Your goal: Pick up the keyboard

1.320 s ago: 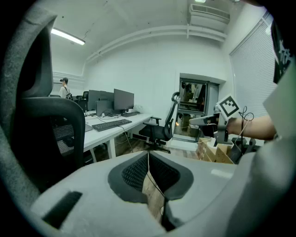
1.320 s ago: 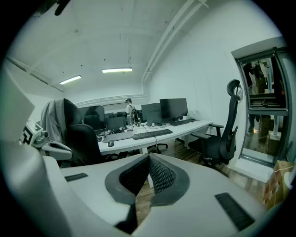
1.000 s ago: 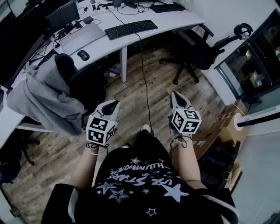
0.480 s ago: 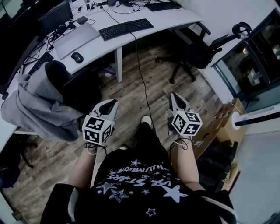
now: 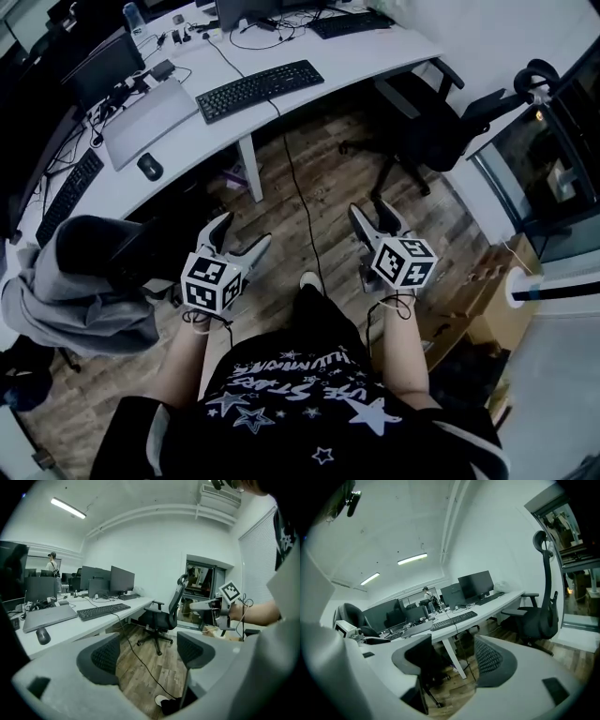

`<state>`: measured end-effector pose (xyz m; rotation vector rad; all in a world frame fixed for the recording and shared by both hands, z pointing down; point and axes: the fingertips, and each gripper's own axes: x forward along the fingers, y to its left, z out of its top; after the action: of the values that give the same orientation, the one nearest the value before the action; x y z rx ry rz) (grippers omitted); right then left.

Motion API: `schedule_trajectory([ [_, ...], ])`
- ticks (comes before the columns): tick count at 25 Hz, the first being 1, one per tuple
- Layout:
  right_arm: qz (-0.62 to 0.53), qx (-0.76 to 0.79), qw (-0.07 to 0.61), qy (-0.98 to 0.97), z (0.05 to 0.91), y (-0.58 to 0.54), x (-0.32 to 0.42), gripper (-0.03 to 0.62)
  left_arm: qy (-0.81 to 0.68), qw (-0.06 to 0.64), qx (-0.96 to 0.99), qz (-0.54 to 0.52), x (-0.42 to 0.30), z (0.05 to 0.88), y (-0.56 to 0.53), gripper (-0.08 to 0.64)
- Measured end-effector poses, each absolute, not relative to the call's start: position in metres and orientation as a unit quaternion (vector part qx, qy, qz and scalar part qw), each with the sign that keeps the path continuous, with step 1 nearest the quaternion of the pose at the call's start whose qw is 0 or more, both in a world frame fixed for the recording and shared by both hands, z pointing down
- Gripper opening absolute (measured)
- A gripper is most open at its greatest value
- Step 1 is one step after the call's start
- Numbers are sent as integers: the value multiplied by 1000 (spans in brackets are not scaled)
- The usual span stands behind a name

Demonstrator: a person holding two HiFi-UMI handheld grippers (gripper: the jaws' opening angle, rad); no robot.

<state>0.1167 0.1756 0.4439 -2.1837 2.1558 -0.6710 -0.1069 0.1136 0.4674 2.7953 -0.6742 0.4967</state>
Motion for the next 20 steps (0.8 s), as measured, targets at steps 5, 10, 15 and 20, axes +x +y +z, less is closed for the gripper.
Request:
schedule_trajectory([
  [5,-231,-675,6,700,446,127,164,296,-241,113,947,179,-54,462,71,388],
  [10,-240,-657,8,715,449,92,200,331,-253,113,941,192,-12,466,30,394],
  [15,-246,-638,-12,729,460,64,229,331,-277,102,936,192,22,460,-10,396],
  [20,-250,-626,-26,738,464,29,242,331,-284,102,932,201,35,462,-36,394],
])
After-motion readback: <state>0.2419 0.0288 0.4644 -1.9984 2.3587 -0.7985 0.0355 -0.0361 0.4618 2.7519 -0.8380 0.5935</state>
